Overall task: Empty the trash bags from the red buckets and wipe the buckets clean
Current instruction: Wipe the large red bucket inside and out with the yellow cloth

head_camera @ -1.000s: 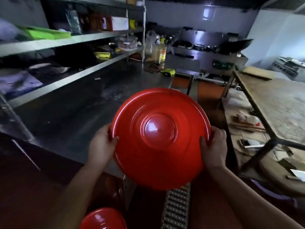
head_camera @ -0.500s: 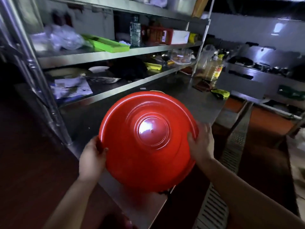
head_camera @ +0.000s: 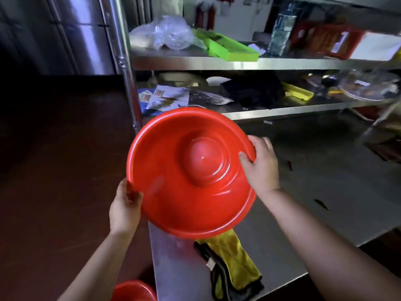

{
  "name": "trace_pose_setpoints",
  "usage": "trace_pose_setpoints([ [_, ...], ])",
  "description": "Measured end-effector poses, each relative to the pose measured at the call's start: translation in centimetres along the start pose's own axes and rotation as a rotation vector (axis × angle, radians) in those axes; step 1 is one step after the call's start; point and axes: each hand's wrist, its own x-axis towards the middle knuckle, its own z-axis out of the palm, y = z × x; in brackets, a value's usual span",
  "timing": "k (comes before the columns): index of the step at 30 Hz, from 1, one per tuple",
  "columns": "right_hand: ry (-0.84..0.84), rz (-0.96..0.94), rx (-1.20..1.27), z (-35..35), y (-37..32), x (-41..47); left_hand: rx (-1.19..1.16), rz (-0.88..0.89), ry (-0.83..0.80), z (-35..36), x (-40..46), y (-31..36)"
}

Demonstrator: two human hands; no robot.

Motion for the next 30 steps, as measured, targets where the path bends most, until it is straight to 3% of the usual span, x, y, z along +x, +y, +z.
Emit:
trace_pose_setpoints([
  [3, 0.000, 0.025, 0.225, 0.5, 1.6, 0.7, -0.021, -0.102, 0.052, 1.0, -1.0, -0.1],
  [5, 0.113, 0.202, 0.377, 1.0, 3.1, -1.0, -0.029, -0.136, 0.085, 1.4, -1.6, -0.2],
  [7, 0.160, 0.372, 0.307, 2.1, 5.6, -4.0, -0.039, -0.150, 0.105, 1.8, -2.2, -0.4],
  [8, 0.066, 0.442, 0.189, 2.8, 7.0, -5.8, -0.046, -0.156, 0.117, 1.9, -2.4, -0.5],
  [10, -0.278, 0.491, -0.058, 4.3, 8.8, -10.0, -0.053, -0.159, 0.135, 2.2, -2.6, -0.9],
  [15, -0.818, 0.149, -0.298, 7.3, 8.6, -18.3, -0.071, -0.132, 0.124, 2.8, -1.7, -1.3],
  [17, -0.936, 0.060, -0.490, 8.1, 7.9, -19.9, -0.069, -0.108, 0.122, 2.8, -1.2, -1.5],
  [20, -0.876, 0.003, -0.644, 8.8, 6.1, -21.4, -0.085, -0.092, 0.088, 2.7, -0.6, -1.8],
  [25, -0.693, -0.064, -0.693, 9.2, 5.6, -21.4, -0.066, -0.063, 0.048, 2.8, -0.1, -2.3],
  [30, -0.523, -0.050, -0.418, 5.8, 3.5, -23.1, -0.119, -0.044, -0.021, 2.3, 0.0, -2.8],
])
